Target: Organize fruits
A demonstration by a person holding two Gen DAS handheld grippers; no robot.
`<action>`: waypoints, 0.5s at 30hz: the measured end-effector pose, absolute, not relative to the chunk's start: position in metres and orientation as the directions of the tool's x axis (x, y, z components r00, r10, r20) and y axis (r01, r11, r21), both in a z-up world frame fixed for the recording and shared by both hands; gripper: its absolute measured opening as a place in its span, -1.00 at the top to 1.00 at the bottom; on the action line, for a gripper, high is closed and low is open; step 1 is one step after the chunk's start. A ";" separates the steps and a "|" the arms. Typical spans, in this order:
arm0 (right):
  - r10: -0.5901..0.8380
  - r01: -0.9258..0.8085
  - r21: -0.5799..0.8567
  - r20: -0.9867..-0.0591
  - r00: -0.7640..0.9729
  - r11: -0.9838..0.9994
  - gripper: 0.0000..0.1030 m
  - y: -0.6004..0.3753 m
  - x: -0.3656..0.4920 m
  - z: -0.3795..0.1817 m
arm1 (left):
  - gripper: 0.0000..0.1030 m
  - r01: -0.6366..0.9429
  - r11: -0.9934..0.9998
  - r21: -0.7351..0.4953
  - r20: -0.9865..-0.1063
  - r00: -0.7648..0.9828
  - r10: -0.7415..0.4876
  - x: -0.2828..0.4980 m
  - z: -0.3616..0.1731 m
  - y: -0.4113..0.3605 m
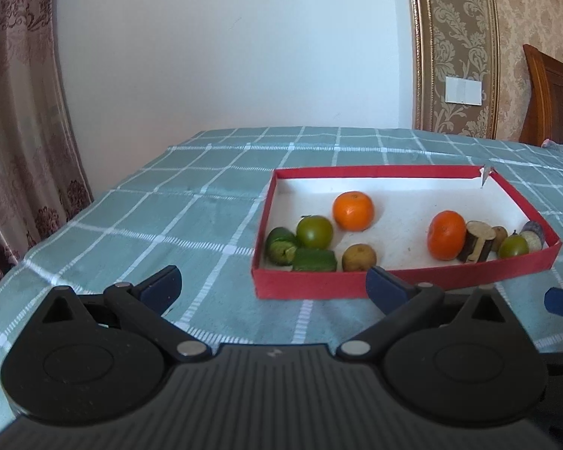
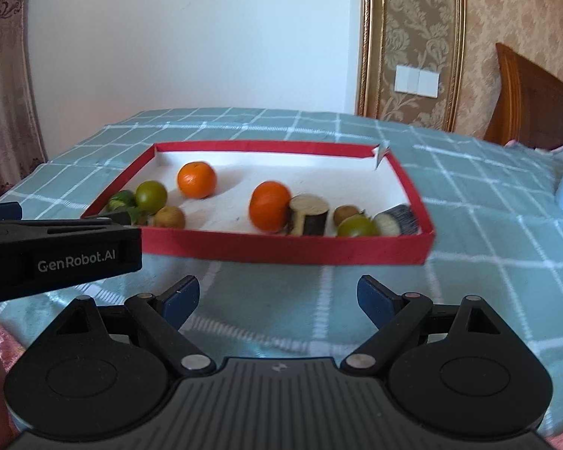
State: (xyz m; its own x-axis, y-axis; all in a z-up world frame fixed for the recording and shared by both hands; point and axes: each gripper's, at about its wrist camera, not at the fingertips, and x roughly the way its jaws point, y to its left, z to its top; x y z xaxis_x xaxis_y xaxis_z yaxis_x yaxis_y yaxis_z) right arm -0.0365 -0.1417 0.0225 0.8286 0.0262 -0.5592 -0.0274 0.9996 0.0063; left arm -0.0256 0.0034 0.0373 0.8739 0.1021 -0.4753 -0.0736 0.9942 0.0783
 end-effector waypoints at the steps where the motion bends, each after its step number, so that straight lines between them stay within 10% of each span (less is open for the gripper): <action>1: 0.027 -0.027 0.007 -0.558 0.829 1.000 -0.78 -0.140 -0.037 0.022 | -1.00 -0.071 0.995 0.074 -0.478 0.873 0.098 -0.025 0.036 0.006; 15: 0.041 -0.067 -0.026 -0.562 0.826 0.997 -0.78 -0.115 -0.036 0.020 | -1.00 -0.065 0.996 0.054 -0.494 0.866 0.083 -0.021 0.028 0.023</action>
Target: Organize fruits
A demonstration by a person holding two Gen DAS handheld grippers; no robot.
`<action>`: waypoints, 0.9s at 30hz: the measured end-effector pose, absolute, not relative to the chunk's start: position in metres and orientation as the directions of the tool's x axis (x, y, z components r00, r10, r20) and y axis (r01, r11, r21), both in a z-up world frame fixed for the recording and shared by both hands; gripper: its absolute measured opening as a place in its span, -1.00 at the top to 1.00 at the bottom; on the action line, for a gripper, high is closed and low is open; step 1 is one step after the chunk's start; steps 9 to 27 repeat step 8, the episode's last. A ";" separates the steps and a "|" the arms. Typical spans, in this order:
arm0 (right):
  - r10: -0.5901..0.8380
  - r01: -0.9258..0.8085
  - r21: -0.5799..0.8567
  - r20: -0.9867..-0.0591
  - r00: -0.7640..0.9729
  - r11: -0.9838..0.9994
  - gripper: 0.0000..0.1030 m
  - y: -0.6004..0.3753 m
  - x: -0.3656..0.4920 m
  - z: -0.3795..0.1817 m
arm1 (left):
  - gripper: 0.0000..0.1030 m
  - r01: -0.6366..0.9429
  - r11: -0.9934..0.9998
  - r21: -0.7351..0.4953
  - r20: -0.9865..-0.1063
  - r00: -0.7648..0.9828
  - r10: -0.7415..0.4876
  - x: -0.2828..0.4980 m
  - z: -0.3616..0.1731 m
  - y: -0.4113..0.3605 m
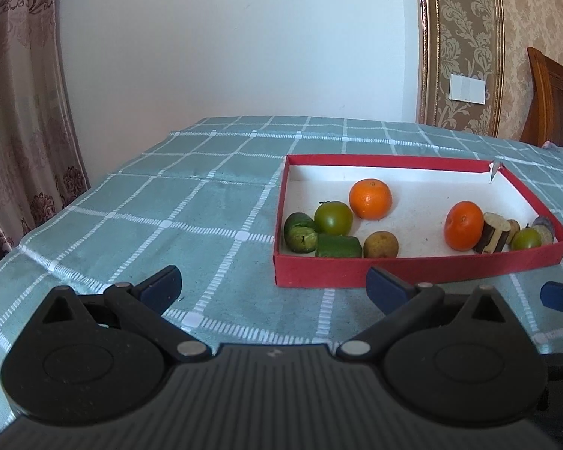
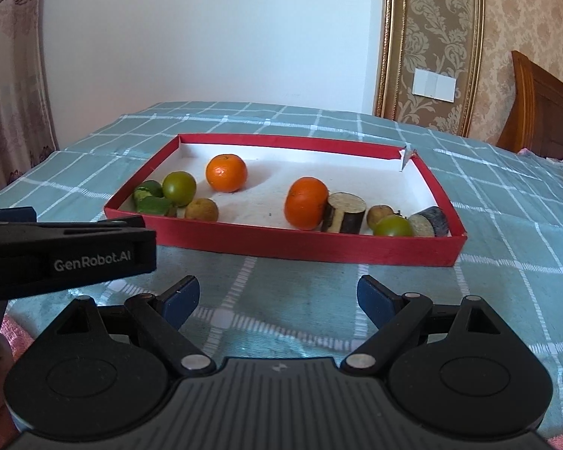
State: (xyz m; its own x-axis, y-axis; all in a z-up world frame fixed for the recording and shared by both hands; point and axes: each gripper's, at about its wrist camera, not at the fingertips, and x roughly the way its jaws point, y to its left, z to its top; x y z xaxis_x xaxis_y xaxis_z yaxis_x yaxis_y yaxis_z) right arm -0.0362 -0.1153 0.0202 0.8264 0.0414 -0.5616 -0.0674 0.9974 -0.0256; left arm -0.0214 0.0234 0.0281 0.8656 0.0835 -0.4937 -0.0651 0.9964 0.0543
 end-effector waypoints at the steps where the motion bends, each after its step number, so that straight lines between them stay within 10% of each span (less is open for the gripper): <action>1: 0.042 -0.070 -0.027 -0.562 0.826 0.997 -0.78 -0.114 -0.036 0.020 | -1.00 -0.062 0.997 0.053 -0.493 0.866 0.080 -0.021 0.028 0.024; 27: 0.032 -0.066 -0.038 -0.569 0.822 0.997 -0.78 -0.111 -0.034 0.018 | -1.00 -0.054 0.998 0.036 -0.494 0.867 0.065 -0.020 0.023 0.028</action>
